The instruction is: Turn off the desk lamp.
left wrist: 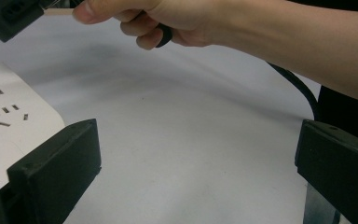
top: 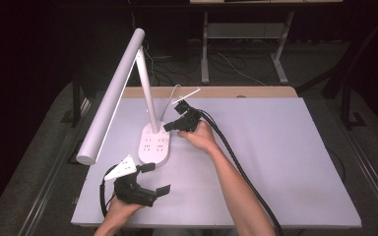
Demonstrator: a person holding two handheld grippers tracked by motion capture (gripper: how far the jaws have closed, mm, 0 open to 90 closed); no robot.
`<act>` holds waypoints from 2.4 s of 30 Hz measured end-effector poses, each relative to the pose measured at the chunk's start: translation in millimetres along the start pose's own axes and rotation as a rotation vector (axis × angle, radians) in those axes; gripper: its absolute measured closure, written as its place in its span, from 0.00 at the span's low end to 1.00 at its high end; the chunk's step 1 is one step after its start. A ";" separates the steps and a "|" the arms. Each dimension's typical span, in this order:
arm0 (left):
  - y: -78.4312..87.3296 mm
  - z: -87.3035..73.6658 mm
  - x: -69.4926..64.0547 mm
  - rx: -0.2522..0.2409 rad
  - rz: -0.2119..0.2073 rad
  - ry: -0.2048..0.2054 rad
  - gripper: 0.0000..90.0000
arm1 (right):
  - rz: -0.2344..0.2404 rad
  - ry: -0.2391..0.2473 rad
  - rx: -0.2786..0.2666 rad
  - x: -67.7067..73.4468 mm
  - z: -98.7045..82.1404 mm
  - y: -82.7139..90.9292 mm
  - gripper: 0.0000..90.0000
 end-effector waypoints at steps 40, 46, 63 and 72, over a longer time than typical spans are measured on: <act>-0.2 -0.6 4.4 0.004 0.000 0.006 0.00 | -0.020 -0.068 -0.067 -16.5 -4.2 -35.5 1.00; -0.3 -0.4 3.8 0.005 -0.001 0.003 0.00 | 0.000 -0.076 -0.075 -18.1 -4.2 -35.2 1.00; -0.2 -0.6 4.8 0.007 0.003 0.003 0.00 | -0.014 -0.076 -0.087 -17.3 -6.9 -35.9 1.00; -0.5 -0.5 4.2 0.006 0.001 0.001 0.00 | -0.003 -0.084 -0.095 -16.0 -6.3 -37.3 1.00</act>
Point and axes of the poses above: each handheld gripper's, and its own axes: y roughly backward along the jaws, z roughly out of its top, x roughly to its left, the point moved 1 cm from there along -y, roughly forward along the jaws, and after that the axes turned 13 degrees about -y, right-handed, at the moved point
